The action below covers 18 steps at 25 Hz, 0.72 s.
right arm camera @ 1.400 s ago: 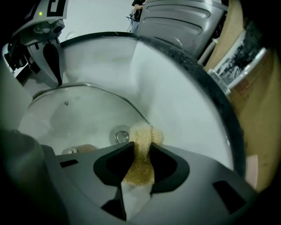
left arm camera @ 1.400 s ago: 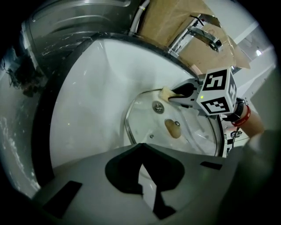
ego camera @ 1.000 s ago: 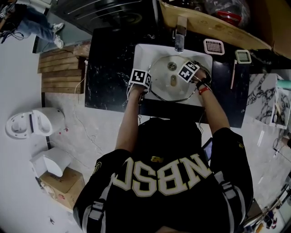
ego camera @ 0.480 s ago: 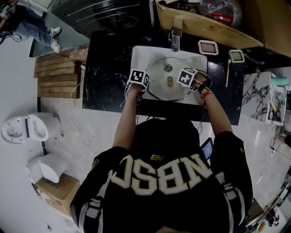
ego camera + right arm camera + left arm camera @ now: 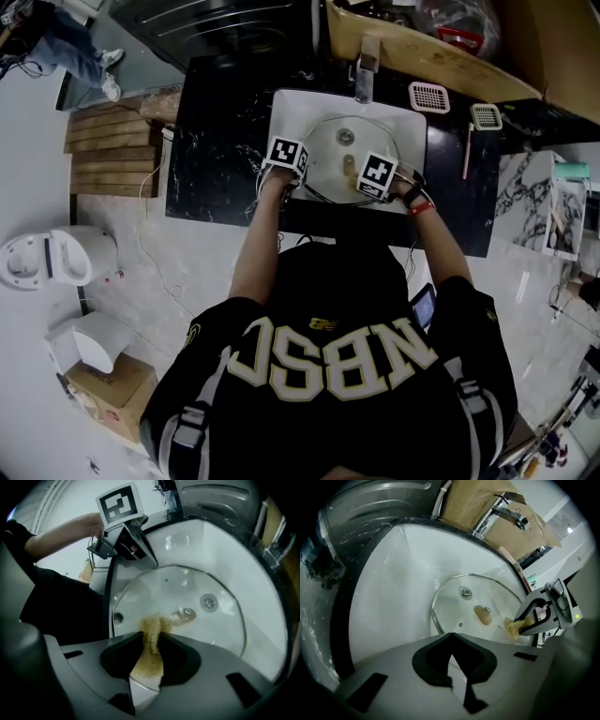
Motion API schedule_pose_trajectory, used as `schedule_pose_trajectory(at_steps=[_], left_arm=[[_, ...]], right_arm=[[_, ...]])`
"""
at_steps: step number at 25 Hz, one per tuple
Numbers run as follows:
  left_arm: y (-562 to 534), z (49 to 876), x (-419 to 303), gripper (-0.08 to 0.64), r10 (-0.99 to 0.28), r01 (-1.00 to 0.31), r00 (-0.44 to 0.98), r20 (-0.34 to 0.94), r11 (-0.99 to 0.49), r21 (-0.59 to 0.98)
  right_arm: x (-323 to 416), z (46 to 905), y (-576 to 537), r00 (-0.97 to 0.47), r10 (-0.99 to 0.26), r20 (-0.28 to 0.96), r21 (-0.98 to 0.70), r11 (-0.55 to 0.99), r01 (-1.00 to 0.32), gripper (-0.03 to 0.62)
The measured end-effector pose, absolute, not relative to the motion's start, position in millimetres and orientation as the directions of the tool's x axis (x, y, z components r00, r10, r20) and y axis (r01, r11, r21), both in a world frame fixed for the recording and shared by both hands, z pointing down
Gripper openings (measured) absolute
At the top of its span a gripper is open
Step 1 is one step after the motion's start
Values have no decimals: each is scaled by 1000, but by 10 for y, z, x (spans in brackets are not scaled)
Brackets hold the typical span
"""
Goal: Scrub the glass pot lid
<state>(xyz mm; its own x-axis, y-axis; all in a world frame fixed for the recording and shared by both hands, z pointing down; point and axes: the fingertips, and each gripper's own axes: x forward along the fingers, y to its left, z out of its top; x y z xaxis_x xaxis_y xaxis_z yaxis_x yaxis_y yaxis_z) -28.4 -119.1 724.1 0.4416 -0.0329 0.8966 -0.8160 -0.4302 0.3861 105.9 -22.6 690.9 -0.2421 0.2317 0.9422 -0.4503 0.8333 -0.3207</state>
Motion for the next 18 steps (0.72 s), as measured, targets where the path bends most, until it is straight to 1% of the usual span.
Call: schedule_pose_trajectory(at_steps=[5, 10, 15, 18], left_arm=[[-1210, 7235, -284, 12, -34, -817, 445, 895, -425, 390], [-1190, 7233, -294, 12, -25, -819, 451, 892, -408, 402], [-1179, 7225, -301, 12, -17, -822, 457, 889, -391, 415], [-1179, 7225, -302, 12, -15, -822, 462, 887, -384, 422]], right_arm=[[684, 6903, -194, -375, 223, 900, -386, 808, -445, 120], [308, 6968, -295, -476, 154, 866, -395, 794, -462, 121], [105, 7049, -458, -516, 125, 848, -394, 800, -453, 123], [29, 7121, -609, -525, 74, 848, -367, 797, -480, 124]])
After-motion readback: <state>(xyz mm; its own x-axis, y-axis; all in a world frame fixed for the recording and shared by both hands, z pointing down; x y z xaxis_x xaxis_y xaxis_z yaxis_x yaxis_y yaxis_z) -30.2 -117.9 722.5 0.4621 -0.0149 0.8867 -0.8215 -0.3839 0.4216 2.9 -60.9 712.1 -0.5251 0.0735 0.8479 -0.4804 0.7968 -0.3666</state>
